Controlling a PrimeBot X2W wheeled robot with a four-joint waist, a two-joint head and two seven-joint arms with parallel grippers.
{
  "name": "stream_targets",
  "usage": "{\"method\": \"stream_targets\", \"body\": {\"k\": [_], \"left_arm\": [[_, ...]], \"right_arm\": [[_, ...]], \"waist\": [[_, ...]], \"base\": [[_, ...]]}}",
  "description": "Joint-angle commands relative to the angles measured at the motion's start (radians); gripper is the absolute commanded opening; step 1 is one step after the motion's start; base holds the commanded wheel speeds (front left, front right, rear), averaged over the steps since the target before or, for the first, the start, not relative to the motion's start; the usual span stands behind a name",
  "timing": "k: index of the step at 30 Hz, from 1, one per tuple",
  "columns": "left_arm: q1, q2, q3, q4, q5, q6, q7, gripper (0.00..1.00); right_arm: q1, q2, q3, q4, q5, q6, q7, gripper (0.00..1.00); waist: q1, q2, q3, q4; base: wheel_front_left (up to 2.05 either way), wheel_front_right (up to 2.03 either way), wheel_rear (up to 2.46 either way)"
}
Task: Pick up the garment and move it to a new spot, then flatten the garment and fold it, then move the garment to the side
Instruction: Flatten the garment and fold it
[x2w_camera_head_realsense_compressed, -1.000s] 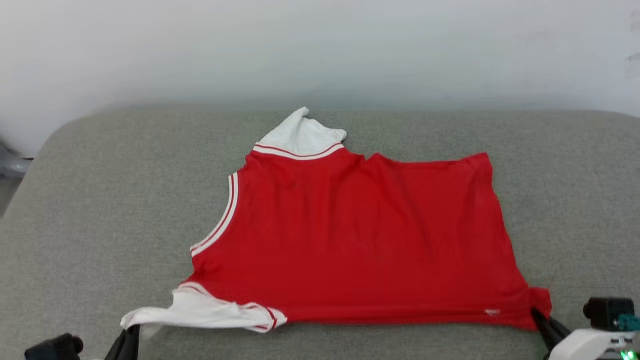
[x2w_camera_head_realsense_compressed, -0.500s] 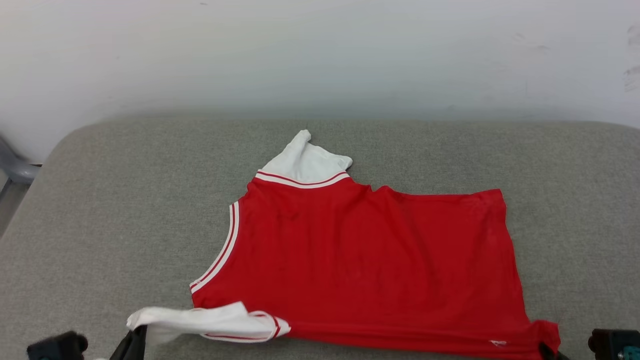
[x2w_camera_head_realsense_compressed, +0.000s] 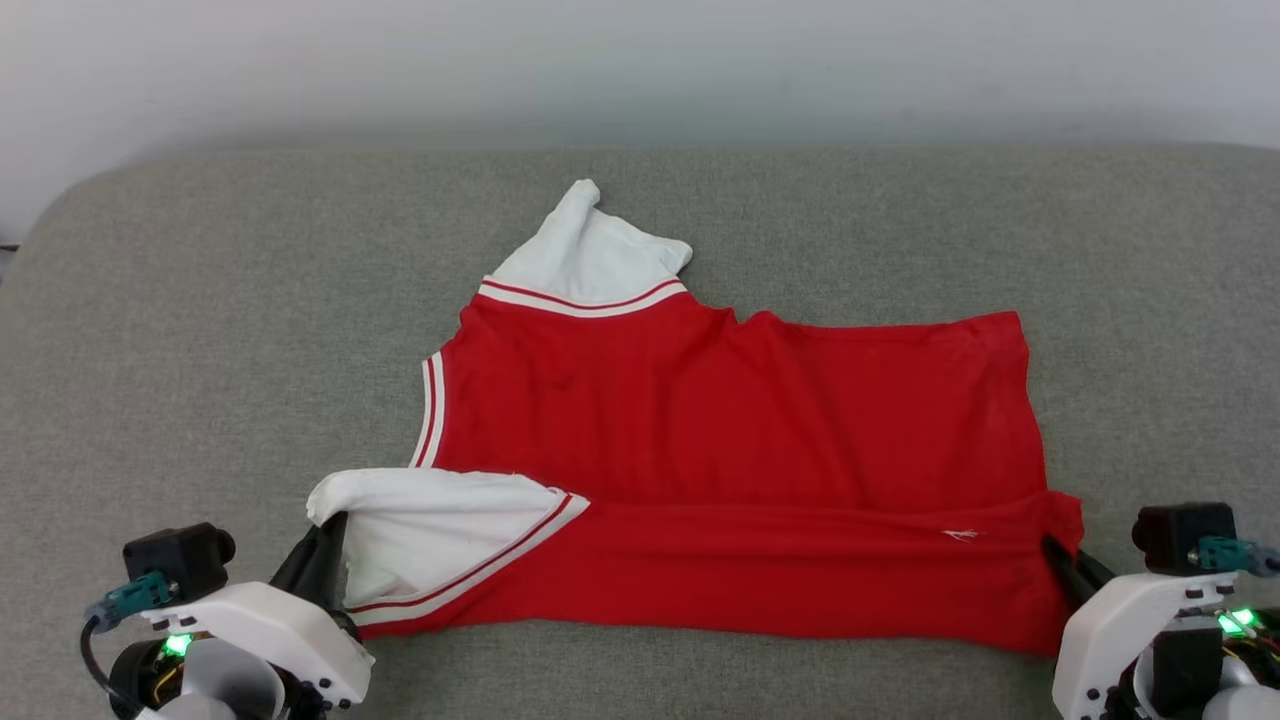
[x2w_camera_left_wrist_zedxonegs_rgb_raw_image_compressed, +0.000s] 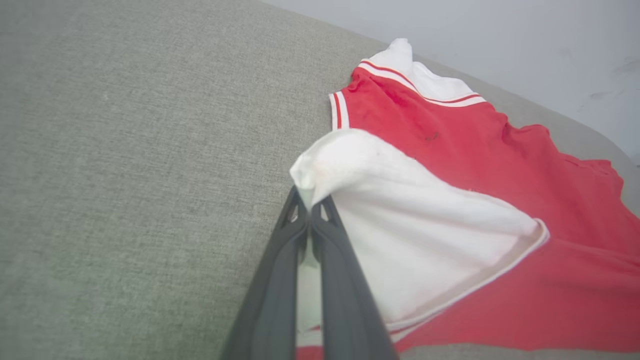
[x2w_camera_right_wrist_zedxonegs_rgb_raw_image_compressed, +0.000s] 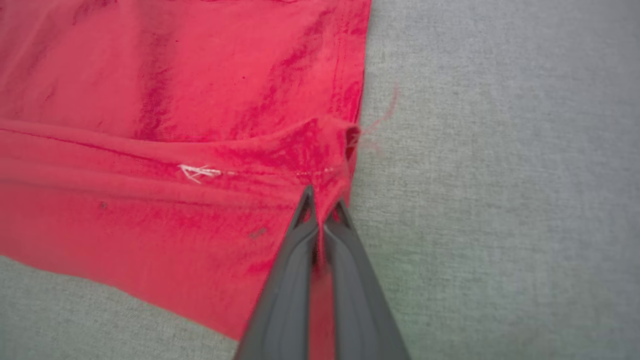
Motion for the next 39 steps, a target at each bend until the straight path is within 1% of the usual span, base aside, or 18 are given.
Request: {"method": "stream_targets", "body": {"k": [1,4,11,15,16,18,19,20,21,22,23,27,28,31,33,35,39], "left_arm": [[-0.017,-0.003,-0.002,0.014,0.005,-0.009,-0.008,0.0],[-0.045,-0.025,-0.016,0.069,0.001,-0.038,-0.019,0.0],[-0.101,-0.059,-0.061,0.188,-0.017,-0.098,0.027,0.0],[-0.127,-0.069,-0.076,0.244,-0.022,-0.124,0.041,0.0],[-0.133,-0.071,-0.078,0.259,-0.024,-0.131,0.041,0.0],[-0.139,-0.077,-0.078,0.28,-0.026,-0.136,0.033,0.0],[-0.139,-0.08,-0.077,0.29,-0.029,-0.135,0.033,0.13],[-0.139,-0.08,-0.074,0.298,-0.028,-0.133,0.027,0.37],[-0.138,-0.08,-0.07,0.301,-0.029,-0.131,0.022,0.74],[-0.136,-0.079,-0.066,0.306,-0.03,-0.128,0.014,1.0],[-0.132,-0.077,-0.062,0.308,-0.028,-0.127,0.007,1.0],[-0.114,-0.06,-0.046,0.3,-0.017,-0.103,-0.027,1.0],[-0.104,-0.042,-0.03,0.28,-0.018,-0.082,-0.036,1.0],[-0.099,-0.017,-0.017,0.249,-0.029,-0.069,-0.012,1.0],[-0.102,0.016,-0.008,0.216,-0.037,-0.064,0.023,1.0],[-0.108,0.047,-0.007,0.178,-0.053,-0.063,0.082,1.0],[-0.109,0.12,-0.023,0.083,-0.089,-0.051,0.255,1.0]], "right_arm": [[-0.017,-0.013,0.006,0.013,0.005,-0.002,-0.003,0.0],[-0.046,-0.02,0.023,0.063,0.017,-0.002,-0.016,0.0],[-0.087,-0.027,0.061,0.188,0.03,-0.002,-0.064,0.0],[-0.114,-0.03,0.073,0.245,0.035,-0.002,-0.094,0.0],[-0.118,-0.028,0.076,0.258,0.042,-0.002,-0.103,0.12],[-0.125,-0.022,0.086,0.279,0.054,-0.002,-0.126,0.43],[-0.13,-0.019,0.09,0.282,0.064,-0.002,-0.148,1.0],[-0.136,-0.02,0.09,0.281,0.068,-0.002,-0.179,1.0],[-0.142,-0.019,0.084,0.275,0.074,-0.002,-0.22,1.0],[-0.145,-0.018,0.084,0.27,0.078,-0.002,-0.257,1.0],[-0.143,-0.018,0.085,0.267,0.074,-0.002,-0.296,1.0],[-0.122,-0.008,0.077,0.249,0.066,-0.002,-0.42,1.0],[-0.102,0.002,0.066,0.223,0.054,-0.002,-0.473,1.0],[-0.08,0.019,0.045,0.183,0.039,-0.002,-0.492,1.0],[-0.058,0.033,0.03,0.15,0.027,-0.002,-0.496,1.0],[-0.037,0.045,0.014,0.119,0.013,-0.002,-0.485,1.0],[0.001,0.069,-0.004,0.047,-0.008,-0.002,-0.465,1.0]], "waist": [[-0.0002,-0.0001,0.02,-0.004],[-0.0002,-0.0001,0.039,-0.002],[-0.0002,-0.0001,0.063,-0.005],[-0.0002,-0.0001,0.061,-0.009],[-0.0002,-0.0001,0.058,-0.01],[-0.0002,-0.0001,0.044,-0.01],[-0.0002,-0.0001,0.037,-0.01],[-0.0002,-0.0001,0.027,-0.011],[-0.0002,-0.0001,0.018,-0.01],[-0.0002,-0.0001,0.008,-0.01],[-0.0002,-0.0001,-0.004,-0.009],[-0.0002,-0.0001,-0.048,-0.006],[-0.0002,-0.0001,-0.074,-0.006],[-0.0002,-0.0001,-0.091,-0.003],[-0.0002,-0.0001,-0.099,-0.002],[-0.0002,-0.0001,-0.104,-0.002],[-0.0002,-0.0001,-0.106,-0.011]], "base": [[0.0,0.0,0.0],[0.0,0.0,0.0],[0.0,0.0,0.0],[0.0,0.0,0.0],[0.0,0.0,0.0],[0.0,0.0,0.0],[0.0,0.0,0.0],[0.0,0.0,0.0],[0.0,0.0,0.0],[0.0,0.0,0.0],[0.0,0.0,0.0],[0.0,0.0,0.0],[0.0,0.0,0.0],[0.0,0.0,0.0],[0.0,0.0,0.0],[0.0,0.0,0.0],[0.0,0.0,0.0]]}}
